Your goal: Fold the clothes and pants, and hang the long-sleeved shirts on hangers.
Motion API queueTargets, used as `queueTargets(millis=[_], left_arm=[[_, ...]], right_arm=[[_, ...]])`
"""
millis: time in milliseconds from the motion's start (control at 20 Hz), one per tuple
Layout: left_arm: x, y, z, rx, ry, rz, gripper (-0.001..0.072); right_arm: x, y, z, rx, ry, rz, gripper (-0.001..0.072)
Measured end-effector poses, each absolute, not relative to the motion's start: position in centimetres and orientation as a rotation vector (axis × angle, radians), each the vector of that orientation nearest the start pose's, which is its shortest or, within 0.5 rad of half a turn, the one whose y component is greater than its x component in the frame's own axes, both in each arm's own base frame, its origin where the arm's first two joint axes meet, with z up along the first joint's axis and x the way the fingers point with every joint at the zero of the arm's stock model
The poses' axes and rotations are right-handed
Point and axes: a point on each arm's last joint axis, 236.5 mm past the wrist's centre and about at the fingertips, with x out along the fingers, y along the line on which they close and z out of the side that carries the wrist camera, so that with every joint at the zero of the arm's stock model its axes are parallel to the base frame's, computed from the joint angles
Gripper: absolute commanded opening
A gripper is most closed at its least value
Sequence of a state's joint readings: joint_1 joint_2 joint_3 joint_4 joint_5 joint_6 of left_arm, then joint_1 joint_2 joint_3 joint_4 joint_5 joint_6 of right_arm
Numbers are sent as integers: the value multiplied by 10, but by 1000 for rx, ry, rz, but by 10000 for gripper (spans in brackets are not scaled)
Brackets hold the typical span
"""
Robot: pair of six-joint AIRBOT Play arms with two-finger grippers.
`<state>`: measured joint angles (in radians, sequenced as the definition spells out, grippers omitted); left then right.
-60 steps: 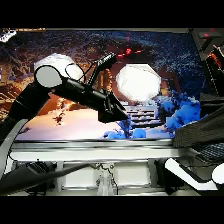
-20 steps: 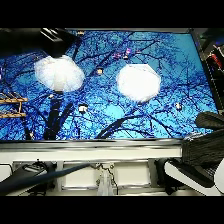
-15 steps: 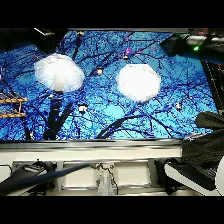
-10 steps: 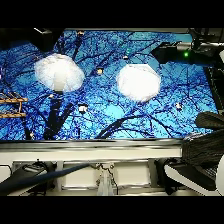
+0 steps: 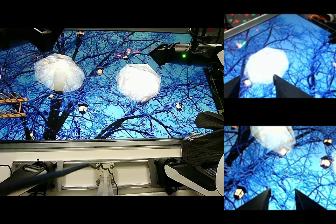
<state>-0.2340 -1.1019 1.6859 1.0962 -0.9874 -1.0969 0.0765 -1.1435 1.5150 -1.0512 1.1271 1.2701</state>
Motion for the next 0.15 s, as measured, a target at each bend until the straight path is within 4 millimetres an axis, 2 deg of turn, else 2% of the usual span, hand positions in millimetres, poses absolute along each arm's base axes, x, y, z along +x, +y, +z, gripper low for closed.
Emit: queueTargets(millis=[150], left_arm=[[393, -186, 355, 161, 290, -652, 408]], right_arm=[[412, 138, 239, 80, 677, 539, 358]])
